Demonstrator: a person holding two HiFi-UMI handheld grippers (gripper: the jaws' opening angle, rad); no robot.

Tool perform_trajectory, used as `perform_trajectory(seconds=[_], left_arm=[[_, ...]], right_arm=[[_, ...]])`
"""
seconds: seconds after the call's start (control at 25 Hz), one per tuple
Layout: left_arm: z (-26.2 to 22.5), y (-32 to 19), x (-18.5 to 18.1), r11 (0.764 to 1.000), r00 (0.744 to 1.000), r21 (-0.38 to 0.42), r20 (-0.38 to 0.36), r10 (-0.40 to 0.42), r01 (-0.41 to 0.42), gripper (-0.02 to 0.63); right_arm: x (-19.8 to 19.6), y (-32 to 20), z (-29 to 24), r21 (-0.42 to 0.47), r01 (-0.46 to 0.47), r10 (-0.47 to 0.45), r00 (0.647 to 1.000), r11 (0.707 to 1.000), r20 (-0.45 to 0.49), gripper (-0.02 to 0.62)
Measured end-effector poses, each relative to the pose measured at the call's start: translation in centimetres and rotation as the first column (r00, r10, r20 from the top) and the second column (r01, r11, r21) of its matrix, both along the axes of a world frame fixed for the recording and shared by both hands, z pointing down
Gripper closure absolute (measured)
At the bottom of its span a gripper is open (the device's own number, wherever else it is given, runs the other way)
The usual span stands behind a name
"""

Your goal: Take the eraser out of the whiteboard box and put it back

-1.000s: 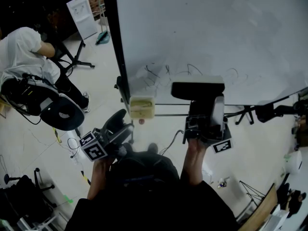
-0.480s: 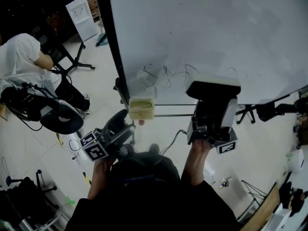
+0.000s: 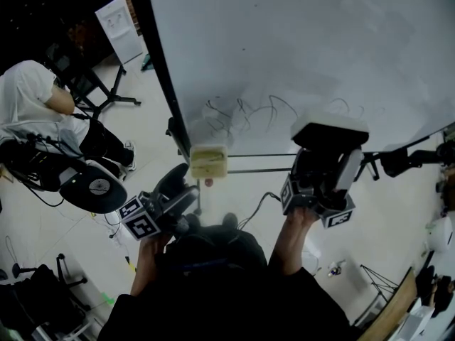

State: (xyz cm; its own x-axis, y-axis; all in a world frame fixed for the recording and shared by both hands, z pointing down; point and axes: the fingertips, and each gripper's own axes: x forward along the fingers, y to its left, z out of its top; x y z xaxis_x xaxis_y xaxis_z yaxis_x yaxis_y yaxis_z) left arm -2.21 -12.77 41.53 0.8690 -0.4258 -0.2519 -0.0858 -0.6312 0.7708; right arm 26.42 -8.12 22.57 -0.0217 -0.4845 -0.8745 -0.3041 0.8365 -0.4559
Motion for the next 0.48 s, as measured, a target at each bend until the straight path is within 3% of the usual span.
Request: perform_trajectory(seconds=[0.48], left_arm=[[0.1,-0.1,0.4,1.000,1.000,0.003,0.002,0.000,0.000,0.198]], right_arm=[[2.2,0.8,0.3,0.042,-0.001,-0.003,0.996,0.999,0.085,0.446]])
